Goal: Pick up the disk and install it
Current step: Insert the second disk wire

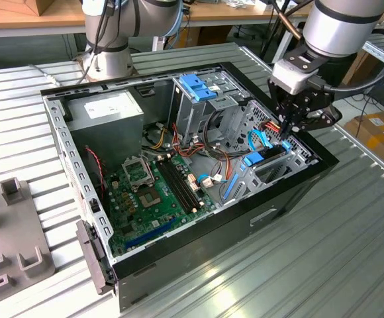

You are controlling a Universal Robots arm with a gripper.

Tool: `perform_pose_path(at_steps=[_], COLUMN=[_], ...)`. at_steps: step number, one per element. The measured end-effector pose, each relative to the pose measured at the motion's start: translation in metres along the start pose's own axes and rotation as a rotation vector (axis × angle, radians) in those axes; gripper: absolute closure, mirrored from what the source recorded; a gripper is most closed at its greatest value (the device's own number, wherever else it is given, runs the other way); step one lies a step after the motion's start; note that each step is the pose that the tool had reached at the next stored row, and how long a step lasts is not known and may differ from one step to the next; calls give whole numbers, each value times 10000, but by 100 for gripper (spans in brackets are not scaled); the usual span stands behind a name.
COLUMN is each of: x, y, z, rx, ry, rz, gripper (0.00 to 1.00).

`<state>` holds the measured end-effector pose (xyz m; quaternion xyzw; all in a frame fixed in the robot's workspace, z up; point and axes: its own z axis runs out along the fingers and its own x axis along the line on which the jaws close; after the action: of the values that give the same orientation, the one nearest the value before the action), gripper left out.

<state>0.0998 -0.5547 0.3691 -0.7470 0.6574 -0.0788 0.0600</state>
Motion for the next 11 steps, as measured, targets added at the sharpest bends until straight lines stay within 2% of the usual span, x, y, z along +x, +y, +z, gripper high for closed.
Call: perform_pose_path(at_steps=[1,3,5,6,11], x=[0,0,6,11,21], y=[0,0,1,2,10], z=[0,0,-1,1,35], rx=[-3,5,30,36,24], ry=[13,-78,-308,-357,-320], rz=[147,296,429,465,727], gripper=[84,84,84,84,84])
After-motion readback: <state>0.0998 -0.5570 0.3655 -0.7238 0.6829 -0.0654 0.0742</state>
